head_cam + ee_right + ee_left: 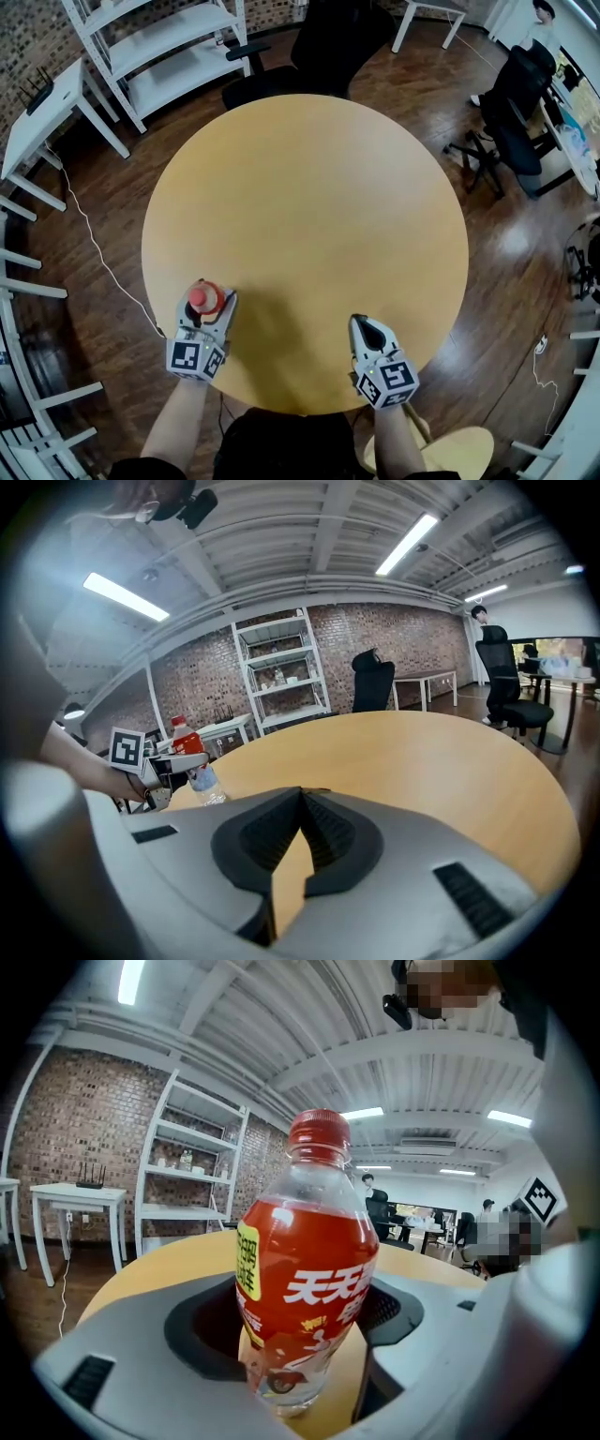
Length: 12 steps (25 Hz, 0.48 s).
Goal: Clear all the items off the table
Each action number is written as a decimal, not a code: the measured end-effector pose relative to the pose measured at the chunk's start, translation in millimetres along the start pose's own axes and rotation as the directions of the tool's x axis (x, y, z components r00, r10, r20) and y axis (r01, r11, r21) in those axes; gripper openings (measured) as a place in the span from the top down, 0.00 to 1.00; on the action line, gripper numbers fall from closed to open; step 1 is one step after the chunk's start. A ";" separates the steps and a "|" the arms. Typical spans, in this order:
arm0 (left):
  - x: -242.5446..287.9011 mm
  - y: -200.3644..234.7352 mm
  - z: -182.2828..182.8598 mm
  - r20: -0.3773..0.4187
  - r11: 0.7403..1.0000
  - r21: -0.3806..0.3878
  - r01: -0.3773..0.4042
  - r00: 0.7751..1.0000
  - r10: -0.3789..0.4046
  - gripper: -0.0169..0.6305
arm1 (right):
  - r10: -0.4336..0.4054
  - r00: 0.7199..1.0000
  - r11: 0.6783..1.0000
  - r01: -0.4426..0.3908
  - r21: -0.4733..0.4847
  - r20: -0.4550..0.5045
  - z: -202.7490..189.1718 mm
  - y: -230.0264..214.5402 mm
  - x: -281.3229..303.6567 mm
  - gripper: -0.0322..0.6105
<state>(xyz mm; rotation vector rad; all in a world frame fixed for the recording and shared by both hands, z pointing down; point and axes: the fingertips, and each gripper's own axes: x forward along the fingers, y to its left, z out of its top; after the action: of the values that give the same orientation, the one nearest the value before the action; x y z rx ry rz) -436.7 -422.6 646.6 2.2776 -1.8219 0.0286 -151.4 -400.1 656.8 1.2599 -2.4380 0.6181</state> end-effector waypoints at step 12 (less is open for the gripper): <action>-27.1 4.6 -13.1 -0.067 0.999 -0.020 -0.048 0.997 0.047 0.39 | -0.045 0.998 0.994 0.050 -0.101 0.042 12.6 4.0 -33.2 0.94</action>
<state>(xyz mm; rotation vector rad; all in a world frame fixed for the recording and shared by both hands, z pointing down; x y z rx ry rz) -445.7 -395.1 655.9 2.1919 -1.8336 0.0917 -137.3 -381.8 629.6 1.2968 -2.4306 0.4537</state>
